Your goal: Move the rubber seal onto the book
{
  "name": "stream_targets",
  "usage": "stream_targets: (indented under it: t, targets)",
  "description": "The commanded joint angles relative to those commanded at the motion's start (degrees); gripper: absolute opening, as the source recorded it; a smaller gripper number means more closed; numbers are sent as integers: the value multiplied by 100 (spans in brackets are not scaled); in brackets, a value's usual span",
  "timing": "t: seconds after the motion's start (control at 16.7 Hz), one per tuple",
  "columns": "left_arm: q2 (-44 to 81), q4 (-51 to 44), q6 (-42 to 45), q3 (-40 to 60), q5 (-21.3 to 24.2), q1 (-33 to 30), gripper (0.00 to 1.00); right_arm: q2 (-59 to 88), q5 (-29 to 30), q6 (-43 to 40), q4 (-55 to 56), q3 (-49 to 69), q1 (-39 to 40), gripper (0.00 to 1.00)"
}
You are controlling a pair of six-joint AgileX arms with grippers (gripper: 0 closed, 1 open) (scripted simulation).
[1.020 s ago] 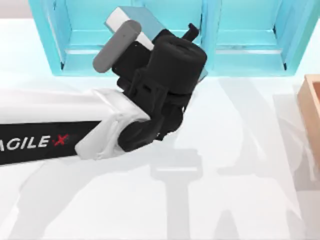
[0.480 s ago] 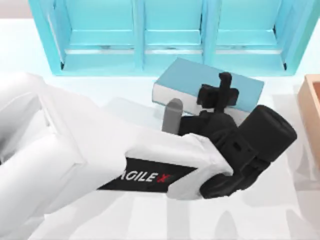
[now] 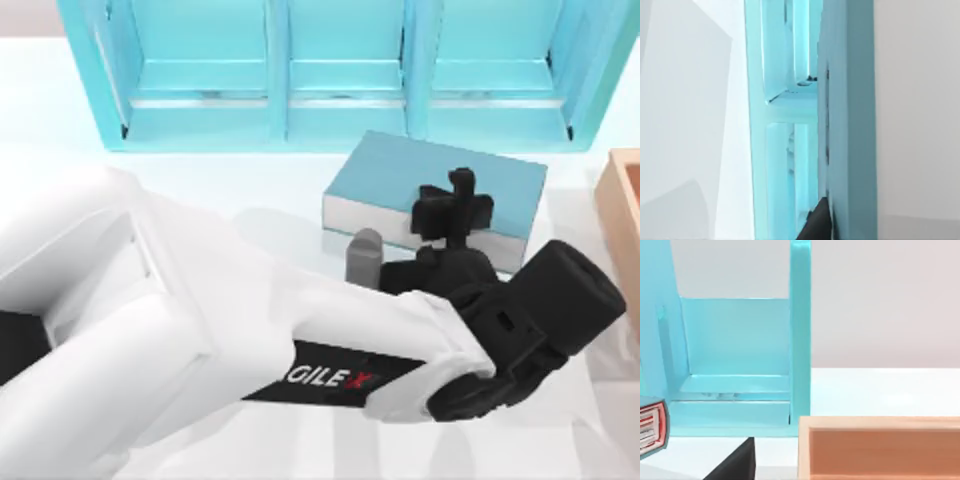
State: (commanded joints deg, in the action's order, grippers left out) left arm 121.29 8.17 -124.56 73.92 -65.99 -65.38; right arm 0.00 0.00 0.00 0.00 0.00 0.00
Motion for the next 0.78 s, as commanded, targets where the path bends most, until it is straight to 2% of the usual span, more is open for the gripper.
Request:
stream_targets:
  t: [0.78]
  targets:
    - [107, 53, -87, -100, -11, -57, 0, 0, 0, 0, 0, 0, 0, 100]
